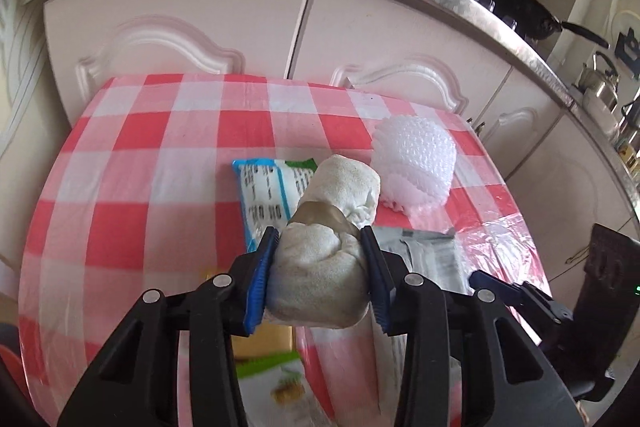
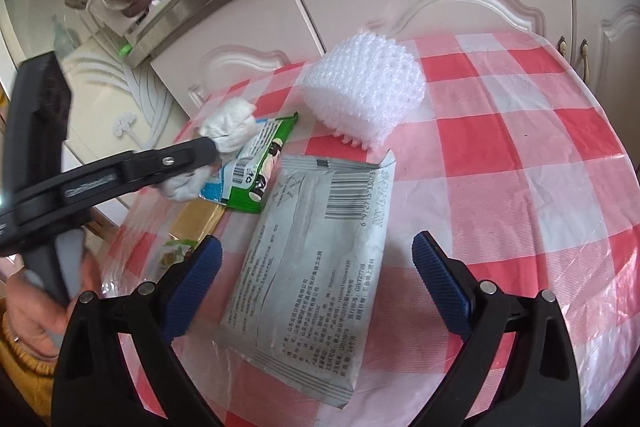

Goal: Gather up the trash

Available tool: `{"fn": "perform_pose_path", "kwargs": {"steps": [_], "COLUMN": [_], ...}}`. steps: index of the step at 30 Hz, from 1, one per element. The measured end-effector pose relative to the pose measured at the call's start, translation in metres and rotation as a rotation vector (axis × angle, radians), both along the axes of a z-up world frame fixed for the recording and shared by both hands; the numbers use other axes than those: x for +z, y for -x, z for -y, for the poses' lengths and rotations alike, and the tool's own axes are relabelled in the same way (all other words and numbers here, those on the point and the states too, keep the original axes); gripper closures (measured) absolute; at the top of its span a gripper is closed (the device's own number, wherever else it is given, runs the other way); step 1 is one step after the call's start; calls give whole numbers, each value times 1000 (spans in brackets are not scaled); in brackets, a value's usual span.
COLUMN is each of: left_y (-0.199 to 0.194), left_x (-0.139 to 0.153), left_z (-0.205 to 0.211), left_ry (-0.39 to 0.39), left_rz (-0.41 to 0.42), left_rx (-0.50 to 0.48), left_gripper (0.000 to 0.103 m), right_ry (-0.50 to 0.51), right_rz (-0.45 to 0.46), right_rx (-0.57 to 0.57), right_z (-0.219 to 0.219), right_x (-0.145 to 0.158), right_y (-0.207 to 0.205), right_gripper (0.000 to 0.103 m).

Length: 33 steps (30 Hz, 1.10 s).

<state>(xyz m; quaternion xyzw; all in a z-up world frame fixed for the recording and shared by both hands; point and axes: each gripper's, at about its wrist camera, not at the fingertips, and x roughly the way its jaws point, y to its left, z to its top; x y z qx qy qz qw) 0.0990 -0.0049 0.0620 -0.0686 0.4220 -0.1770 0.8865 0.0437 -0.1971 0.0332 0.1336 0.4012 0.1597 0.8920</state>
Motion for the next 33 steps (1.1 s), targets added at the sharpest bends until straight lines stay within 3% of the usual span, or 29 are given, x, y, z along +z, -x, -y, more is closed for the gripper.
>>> {"fn": "perform_pose_path", "kwargs": {"steps": [8, 20, 28, 33], "left_y": [53, 95, 113, 125], "left_x": [-3, -10, -12, -16], "left_z": [-33, -73, -90, -97], "left_ry": [28, 73, 107, 117], "left_rz": [26, 13, 4, -9], "left_rx": [98, 156, 165, 169], "left_gripper": [60, 59, 58, 58], "right_ry": [189, 281, 342, 290], "right_rz": [-14, -43, -27, -10], "right_rx": [-1, -4, 37, 44], "right_z": [-37, -49, -50, -42], "right_x": [-4, -9, -10, -8], "right_y": [-4, -11, -7, -3], "right_gripper": [7, 7, 19, 32]}}
